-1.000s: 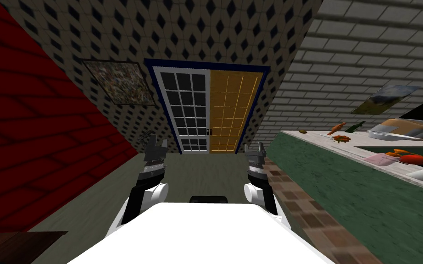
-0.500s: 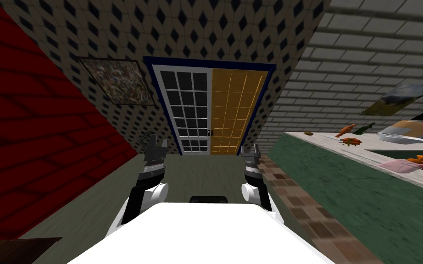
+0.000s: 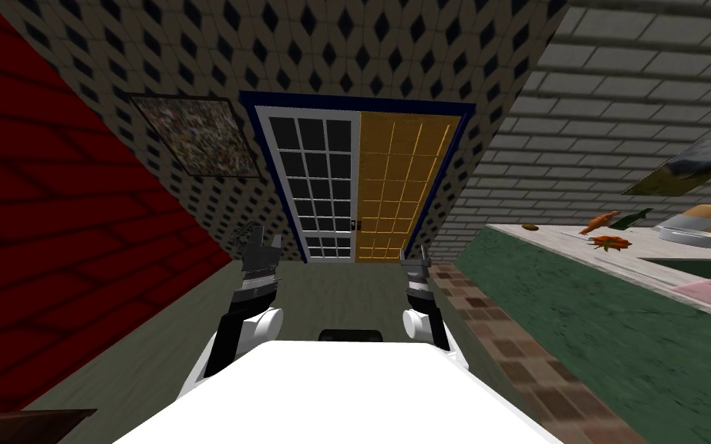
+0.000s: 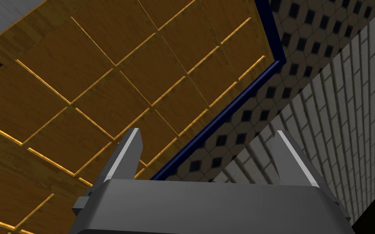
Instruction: Pull the door open
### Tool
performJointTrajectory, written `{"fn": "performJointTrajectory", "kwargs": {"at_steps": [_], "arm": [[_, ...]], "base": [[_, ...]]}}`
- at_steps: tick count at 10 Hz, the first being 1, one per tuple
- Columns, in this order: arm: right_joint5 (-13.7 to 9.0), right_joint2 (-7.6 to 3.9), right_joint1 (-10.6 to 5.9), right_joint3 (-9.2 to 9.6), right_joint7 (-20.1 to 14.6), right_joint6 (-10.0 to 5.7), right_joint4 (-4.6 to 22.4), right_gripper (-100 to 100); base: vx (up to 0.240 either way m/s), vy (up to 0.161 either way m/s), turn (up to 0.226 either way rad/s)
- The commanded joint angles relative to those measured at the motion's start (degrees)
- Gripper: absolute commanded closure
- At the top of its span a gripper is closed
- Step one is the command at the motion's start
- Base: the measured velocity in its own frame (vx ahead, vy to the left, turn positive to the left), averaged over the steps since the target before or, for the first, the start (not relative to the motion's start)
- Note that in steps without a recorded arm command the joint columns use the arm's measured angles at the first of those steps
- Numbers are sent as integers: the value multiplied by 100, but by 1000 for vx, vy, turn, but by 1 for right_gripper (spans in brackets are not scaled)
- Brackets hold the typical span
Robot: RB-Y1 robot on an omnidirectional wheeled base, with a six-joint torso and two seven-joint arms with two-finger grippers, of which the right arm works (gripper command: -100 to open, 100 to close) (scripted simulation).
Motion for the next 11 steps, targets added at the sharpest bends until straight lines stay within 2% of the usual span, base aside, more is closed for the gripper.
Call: {"fn": "performJointTrajectory", "kwargs": {"at_steps": [1, 11], "arm": [[-74, -49, -107, 59, -221, -75, 280, -100], [-558, -393, -601, 458, -1571, -462, 1793, -100]], "base": [[102, 51, 24], [100, 47, 23]]}}
